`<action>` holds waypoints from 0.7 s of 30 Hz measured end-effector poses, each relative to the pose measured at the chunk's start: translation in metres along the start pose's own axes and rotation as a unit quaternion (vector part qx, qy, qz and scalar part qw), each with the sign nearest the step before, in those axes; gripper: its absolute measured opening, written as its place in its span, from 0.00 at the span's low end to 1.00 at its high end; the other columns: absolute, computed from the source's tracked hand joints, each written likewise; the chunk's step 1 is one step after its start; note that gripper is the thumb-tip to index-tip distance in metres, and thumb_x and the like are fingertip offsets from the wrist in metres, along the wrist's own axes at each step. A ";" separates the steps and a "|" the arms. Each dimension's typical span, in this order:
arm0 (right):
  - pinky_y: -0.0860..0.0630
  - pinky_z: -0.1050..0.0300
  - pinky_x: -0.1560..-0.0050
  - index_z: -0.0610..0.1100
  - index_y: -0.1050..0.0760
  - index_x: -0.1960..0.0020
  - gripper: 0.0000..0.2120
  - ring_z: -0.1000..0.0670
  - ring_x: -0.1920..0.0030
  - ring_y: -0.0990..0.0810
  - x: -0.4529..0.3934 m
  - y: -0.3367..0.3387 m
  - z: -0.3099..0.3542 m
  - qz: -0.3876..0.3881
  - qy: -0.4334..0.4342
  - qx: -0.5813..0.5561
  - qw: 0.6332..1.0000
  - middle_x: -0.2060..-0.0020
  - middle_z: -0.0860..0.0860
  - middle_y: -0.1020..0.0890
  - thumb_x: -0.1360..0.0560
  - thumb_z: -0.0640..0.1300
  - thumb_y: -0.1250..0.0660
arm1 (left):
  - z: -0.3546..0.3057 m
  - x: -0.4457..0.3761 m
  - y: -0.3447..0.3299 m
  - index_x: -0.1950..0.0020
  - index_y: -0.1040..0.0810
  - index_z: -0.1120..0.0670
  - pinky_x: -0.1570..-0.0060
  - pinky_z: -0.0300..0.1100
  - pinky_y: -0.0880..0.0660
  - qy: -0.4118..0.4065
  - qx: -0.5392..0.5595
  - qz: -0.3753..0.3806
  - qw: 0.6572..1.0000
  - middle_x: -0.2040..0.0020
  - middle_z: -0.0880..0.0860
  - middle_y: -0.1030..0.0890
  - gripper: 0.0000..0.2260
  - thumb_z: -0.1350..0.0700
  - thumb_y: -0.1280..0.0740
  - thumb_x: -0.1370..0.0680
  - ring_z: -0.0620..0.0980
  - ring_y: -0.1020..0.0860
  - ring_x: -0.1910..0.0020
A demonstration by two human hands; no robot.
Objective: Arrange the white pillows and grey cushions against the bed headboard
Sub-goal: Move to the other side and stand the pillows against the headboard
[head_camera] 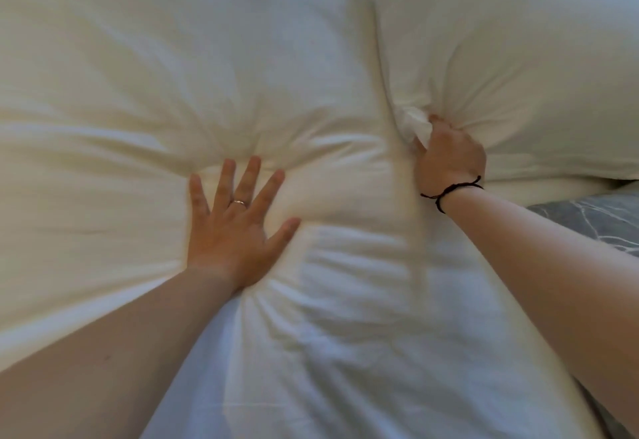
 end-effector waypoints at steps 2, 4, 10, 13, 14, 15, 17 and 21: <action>0.35 0.52 0.60 0.42 0.24 0.47 0.10 0.37 0.54 0.22 -0.006 0.006 -0.004 0.025 -0.033 -0.009 0.999 0.54 0.40 0.18 0.22 0.47 0.38 | 0.000 0.001 0.000 0.21 0.56 0.36 0.28 0.65 0.66 0.002 0.003 0.017 1.000 0.19 0.45 0.57 0.33 0.26 0.58 0.24 0.52 0.62 0.21; 0.33 0.52 0.60 0.42 0.23 0.50 0.13 0.38 0.52 0.21 -0.016 0.016 -0.010 0.064 -0.098 -0.054 0.992 0.54 0.41 0.18 0.22 0.51 0.38 | 0.001 0.000 0.000 0.22 0.59 0.34 0.29 0.64 0.68 0.007 0.011 0.046 0.999 0.20 0.43 0.60 0.33 0.25 0.60 0.25 0.50 0.65 0.22; 0.22 0.49 0.52 0.45 0.21 0.59 0.11 0.42 0.50 0.17 -0.010 0.050 -0.018 0.106 -0.267 -0.433 0.854 0.59 0.48 0.18 0.33 0.51 0.24 | 0.014 -0.010 0.021 0.22 0.56 0.34 0.28 0.58 0.69 -0.002 0.155 0.184 0.971 0.21 0.39 0.60 0.33 0.27 0.54 0.24 0.44 0.63 0.22; 0.20 0.40 0.52 0.44 0.20 0.58 0.15 0.42 0.54 0.17 0.014 0.071 0.006 0.156 -0.251 -0.481 0.825 0.59 0.46 0.17 0.37 0.51 0.20 | 0.028 0.007 0.060 0.21 0.45 0.41 0.24 0.50 0.51 0.061 0.383 0.189 0.902 0.21 0.43 0.43 0.30 0.35 0.45 0.22 0.44 0.46 0.22; 0.20 0.40 0.55 0.42 0.20 0.57 0.19 0.42 0.57 0.17 0.028 0.077 0.022 0.183 -0.240 -0.487 0.819 0.59 0.44 0.17 0.40 0.53 0.20 | 0.033 0.019 0.076 0.22 0.43 0.41 0.26 0.45 0.46 0.085 0.448 0.184 0.871 0.23 0.41 0.40 0.31 0.34 0.44 0.24 0.42 0.42 0.25; 0.21 0.42 0.59 0.40 0.19 0.57 0.21 0.41 0.59 0.18 0.044 0.082 0.040 0.213 -0.225 -0.489 0.815 0.60 0.43 0.16 0.41 0.54 0.21 | 0.038 0.033 0.093 0.22 0.42 0.41 0.30 0.40 0.43 0.099 0.478 0.174 0.855 0.26 0.38 0.39 0.32 0.34 0.43 0.26 0.39 0.40 0.27; 0.28 0.49 0.66 0.39 0.20 0.62 0.18 0.45 0.67 0.23 0.083 0.091 0.082 0.255 -0.169 -0.481 0.822 0.68 0.46 0.20 0.38 0.54 0.22 | 0.049 0.060 0.126 0.23 0.40 0.42 0.35 0.35 0.42 0.115 0.490 0.144 0.852 0.28 0.36 0.38 0.33 0.34 0.43 0.27 0.36 0.39 0.30; 0.37 0.57 0.71 0.45 0.28 0.72 0.17 0.57 0.73 0.35 0.179 0.117 0.151 0.311 -0.037 -0.426 0.849 0.74 0.55 0.31 0.30 0.48 0.24 | 0.075 0.103 0.181 0.25 0.40 0.39 0.33 0.39 0.41 0.130 0.459 0.062 0.877 0.22 0.37 0.44 0.28 0.35 0.40 0.24 0.36 0.42 0.26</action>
Point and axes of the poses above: each hand's wrist, its own x-axis away from the middle knuckle, its own y-axis out of the back of the hand, z = x × y, the point moved 3 cm from there along -x, towards the middle knuckle
